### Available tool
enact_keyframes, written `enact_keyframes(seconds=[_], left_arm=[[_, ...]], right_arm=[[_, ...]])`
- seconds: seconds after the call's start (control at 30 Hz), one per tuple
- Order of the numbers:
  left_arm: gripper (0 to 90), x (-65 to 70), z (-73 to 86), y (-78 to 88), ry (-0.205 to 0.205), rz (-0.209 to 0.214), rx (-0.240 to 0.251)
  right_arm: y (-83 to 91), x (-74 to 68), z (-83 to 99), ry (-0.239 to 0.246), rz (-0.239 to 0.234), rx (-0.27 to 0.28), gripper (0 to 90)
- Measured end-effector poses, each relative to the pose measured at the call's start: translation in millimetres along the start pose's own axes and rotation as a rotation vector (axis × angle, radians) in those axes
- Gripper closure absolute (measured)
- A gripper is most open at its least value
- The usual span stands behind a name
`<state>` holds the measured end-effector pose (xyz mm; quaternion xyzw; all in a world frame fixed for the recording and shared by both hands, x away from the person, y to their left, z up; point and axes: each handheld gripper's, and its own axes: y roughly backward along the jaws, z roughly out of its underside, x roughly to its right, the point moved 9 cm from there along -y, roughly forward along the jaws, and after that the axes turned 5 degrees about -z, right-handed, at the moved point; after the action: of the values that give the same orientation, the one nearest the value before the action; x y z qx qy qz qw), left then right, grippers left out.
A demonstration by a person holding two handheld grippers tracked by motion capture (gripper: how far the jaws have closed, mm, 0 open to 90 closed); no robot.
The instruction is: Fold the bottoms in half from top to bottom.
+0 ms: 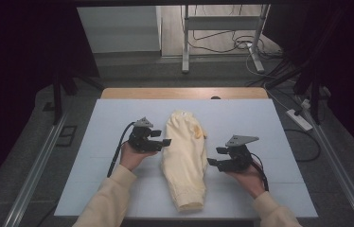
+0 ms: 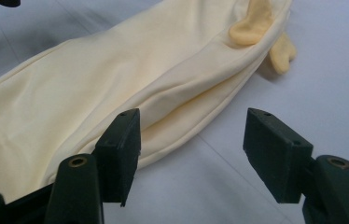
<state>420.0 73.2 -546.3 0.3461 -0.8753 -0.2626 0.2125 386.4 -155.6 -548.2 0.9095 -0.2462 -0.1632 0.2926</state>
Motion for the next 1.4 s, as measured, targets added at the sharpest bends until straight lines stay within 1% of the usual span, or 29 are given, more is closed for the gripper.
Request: enact_keyframes(seconds=[0.13,0.23,0.27,0.37,0.47,0.63,0.8,0.87,1.1,1.23,1.33,1.4], left_arm=[[33.3,-1.3,0.8,-1.9,0.0,0.002,-0.005],[33.4,-2.4,0.5,-3.4,0.003,0.001,-0.005],[33.4,-2.9,0.4,-3.9,0.002,0.0,-0.006],[33.4,-4.4,0.0,-6.3,0.004,-0.001,-0.005],[33.4,-7.0,0.2,-9.4,0.004,-0.005,-0.017],[33.4,-8.1,-3.3,-11.9,-0.008,-0.015,-0.018],[33.4,-10.7,-5.9,-15.2,-0.01,-0.015,-0.021],[33.4,-13.1,-6.3,-17.3,-0.011,-0.021,-0.026],[33.4,-24.0,-5.8,-25.3,0.007,-0.036,-0.041],[33.4,-29.7,-7.9,-29.1,0.027,-0.029,-0.039],[33.4,-33.1,-8.8,-33.2,0.026,-0.032,-0.046],[33.4,-35.5,-9.5,-36.1,0.029,-0.034,-0.048]], right_arm=[[-3.8,3.7,-3.3,0.0,0.006,0.0,36.8],[-9.2,6.8,-5.9,-0.026,-0.003,0.0,36.8],[-11.0,7.6,-7.4,-0.028,-0.003,0.0,36.8],[-14.7,8.8,-12.3,-0.026,-0.004,0.004,36.8],[-17.3,9.9,-14.7,-0.023,-0.001,0.005,36.8],[-22.6,13.7,-17.6,-0.025,0.003,-0.004,36.7],[-26.4,19.2,-22.7,-0.035,0.009,0.007,36.8],[-28.3,21.8,-25.1,-0.04,0.011,0.014,36.7],[-36.2,30.2,-39.6,-0.051,0.012,0.023,36.7],[-43.6,35.3,-47.6,-0.077,0.001,0.04,36.7],[-49.9,41.7,-50.9,-0.074,0.012,0.027,36.7],[-53.0,47.6,-53.5,-0.085,0.024,0.025,36.8]])
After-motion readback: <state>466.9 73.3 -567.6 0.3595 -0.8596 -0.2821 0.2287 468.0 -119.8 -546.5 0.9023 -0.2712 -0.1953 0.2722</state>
